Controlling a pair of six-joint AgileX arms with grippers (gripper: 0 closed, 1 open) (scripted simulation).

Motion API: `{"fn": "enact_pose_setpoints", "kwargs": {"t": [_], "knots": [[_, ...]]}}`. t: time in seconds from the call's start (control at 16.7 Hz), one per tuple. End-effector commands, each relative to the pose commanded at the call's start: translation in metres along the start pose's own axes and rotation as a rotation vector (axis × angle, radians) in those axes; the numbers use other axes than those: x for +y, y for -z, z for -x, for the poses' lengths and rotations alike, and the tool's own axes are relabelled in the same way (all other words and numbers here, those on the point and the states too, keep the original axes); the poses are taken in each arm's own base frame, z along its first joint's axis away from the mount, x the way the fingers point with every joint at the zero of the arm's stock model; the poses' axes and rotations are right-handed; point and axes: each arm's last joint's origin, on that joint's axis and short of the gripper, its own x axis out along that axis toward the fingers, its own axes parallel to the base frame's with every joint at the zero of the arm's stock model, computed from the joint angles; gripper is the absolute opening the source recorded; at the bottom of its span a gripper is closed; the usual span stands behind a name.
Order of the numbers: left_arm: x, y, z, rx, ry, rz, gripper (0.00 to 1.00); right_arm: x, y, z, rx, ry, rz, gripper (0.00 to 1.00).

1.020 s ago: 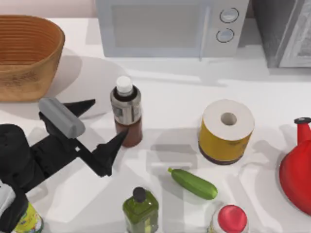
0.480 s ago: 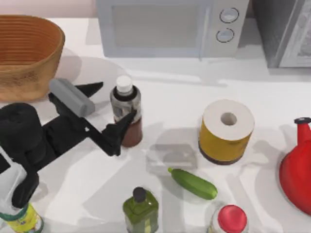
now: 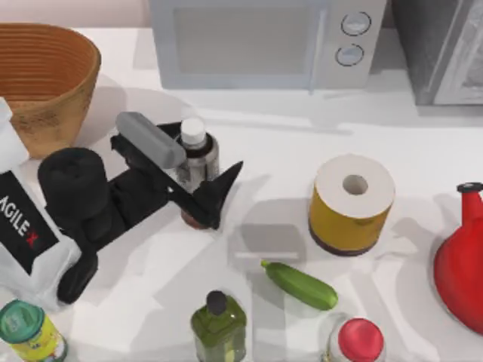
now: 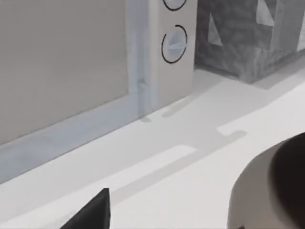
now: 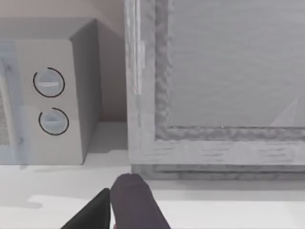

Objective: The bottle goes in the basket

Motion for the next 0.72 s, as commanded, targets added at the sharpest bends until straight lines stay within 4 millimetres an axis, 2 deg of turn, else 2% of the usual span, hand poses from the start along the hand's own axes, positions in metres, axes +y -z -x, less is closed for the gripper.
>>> {"fn": "enact_pose_setpoints", "kwargs": {"t": [0.36,0.72], "knots": [[-0.0068,0.0037,0.0045,0.000,-0.001,-0.002,1.00,0.0000,0.0000,0.0000,0.000,0.000,0.000,1.00],[-0.0068,0.0037,0.0045,0.000,-0.001,-0.002,0.55,0.0000,0.0000,0.0000,0.000,0.000,0.000,1.00]]}}
